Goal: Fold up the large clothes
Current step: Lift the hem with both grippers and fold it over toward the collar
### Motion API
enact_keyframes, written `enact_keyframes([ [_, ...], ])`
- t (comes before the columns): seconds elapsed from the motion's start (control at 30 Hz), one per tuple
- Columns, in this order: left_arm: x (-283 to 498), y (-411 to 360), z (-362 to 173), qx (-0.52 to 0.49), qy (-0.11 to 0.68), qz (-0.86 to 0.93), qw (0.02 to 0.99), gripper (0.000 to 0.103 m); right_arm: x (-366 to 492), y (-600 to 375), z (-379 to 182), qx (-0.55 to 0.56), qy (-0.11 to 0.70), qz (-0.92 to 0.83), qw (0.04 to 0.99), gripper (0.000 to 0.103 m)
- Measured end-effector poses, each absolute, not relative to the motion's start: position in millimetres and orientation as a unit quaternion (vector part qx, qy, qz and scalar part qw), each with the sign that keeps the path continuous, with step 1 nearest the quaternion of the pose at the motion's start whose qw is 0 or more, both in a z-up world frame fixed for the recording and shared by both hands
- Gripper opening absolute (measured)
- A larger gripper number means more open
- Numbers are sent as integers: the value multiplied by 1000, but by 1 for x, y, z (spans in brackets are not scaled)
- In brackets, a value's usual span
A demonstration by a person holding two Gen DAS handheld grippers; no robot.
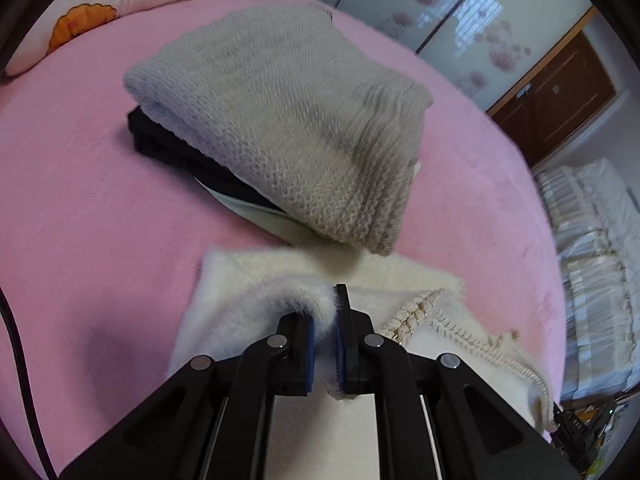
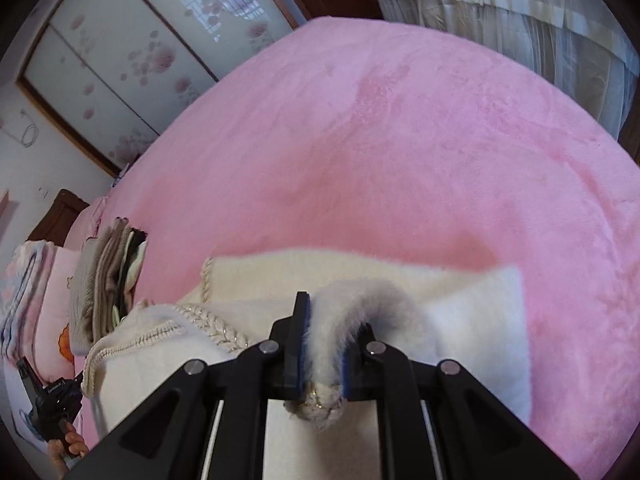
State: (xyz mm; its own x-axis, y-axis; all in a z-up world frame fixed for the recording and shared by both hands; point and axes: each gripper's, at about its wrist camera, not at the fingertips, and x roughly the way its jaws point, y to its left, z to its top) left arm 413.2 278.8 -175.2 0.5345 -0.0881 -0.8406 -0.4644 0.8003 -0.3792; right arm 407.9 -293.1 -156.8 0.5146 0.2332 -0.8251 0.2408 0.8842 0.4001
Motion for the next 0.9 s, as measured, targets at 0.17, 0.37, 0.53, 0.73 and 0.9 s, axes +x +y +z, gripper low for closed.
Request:
enact_keyframes([
  [0.17,425,300,-204,-367,497,101,779,8,418,-312,-178,323,513,16,795,13],
  [0.37,427,313,-203,-383,492,65,779,8,405,-349,-172,468,434,81,765,60],
  [0.53,428,298,-184,-306,482,75,818,9,399,-358,-143,396,412,37,820,88],
  [0.73,436,274,-155,-239,463,80,850,9,415,-316,-142,231,463,30,855,88],
  [0.9,439,275,-147,-224,465,73,853,11,428,-291,-162,178,493,29,851,87],
])
